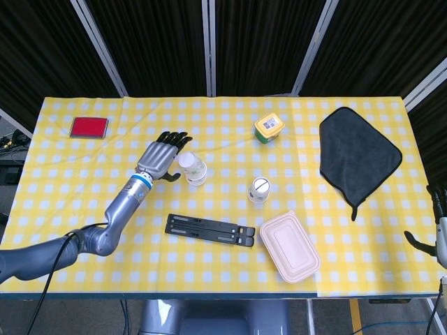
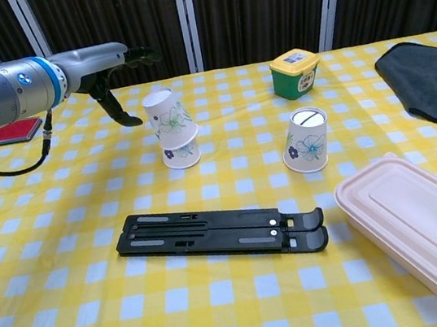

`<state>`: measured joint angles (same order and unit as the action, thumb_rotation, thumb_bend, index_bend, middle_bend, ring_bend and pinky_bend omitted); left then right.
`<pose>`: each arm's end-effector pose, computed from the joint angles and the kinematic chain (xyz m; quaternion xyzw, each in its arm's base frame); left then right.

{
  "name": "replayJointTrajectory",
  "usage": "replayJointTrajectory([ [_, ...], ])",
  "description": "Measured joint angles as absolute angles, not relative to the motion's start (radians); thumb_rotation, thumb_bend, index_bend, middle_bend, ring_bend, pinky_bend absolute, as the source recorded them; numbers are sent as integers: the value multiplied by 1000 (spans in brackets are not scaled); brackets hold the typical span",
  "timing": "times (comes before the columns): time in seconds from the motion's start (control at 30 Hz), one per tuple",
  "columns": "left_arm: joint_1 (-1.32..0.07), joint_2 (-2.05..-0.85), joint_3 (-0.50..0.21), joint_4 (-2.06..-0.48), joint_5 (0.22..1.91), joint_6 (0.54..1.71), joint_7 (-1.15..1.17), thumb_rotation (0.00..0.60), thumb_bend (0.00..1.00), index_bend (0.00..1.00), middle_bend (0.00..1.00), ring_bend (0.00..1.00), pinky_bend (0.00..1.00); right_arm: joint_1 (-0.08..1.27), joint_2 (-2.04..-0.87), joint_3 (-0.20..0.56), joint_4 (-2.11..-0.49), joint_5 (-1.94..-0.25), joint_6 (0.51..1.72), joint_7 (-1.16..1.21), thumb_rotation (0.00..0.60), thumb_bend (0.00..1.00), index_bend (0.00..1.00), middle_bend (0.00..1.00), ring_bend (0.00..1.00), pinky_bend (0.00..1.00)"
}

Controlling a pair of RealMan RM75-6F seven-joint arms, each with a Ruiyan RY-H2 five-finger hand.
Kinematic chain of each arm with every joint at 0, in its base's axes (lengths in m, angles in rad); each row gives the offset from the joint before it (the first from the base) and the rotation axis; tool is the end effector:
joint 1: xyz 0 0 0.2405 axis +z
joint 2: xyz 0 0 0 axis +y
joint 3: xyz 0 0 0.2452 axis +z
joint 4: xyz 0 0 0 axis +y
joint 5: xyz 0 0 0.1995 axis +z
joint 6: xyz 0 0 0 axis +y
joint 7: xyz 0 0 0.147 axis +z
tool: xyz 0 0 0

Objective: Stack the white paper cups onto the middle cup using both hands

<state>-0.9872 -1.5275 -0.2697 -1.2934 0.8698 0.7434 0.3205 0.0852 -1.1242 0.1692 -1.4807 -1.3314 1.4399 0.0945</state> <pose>-0.0982 0.4163 0.0096 -0.7410 -0.3899 -0.3516 0.4187 -0.3348 -0.2050 0.2004 0.5176 -0.3927 0.3858 0.6550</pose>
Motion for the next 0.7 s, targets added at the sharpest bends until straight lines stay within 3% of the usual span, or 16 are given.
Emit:
replayJointTrajectory([
  [0.27, -909, -1495, -240, -1365, 933, 869, 284, 600, 240, 0, 0, 0, 0, 91, -1138, 171, -1463, -1315, 1425, 79, 600, 80, 0, 0, 0, 0],
  [0.7, -524, -1336, -43, -1573, 1189, 1314, 183, 600, 240, 0, 0, 0, 0, 143, -1163, 203, -1491, -1302, 1402, 1, 600, 81, 114, 0, 0, 22],
])
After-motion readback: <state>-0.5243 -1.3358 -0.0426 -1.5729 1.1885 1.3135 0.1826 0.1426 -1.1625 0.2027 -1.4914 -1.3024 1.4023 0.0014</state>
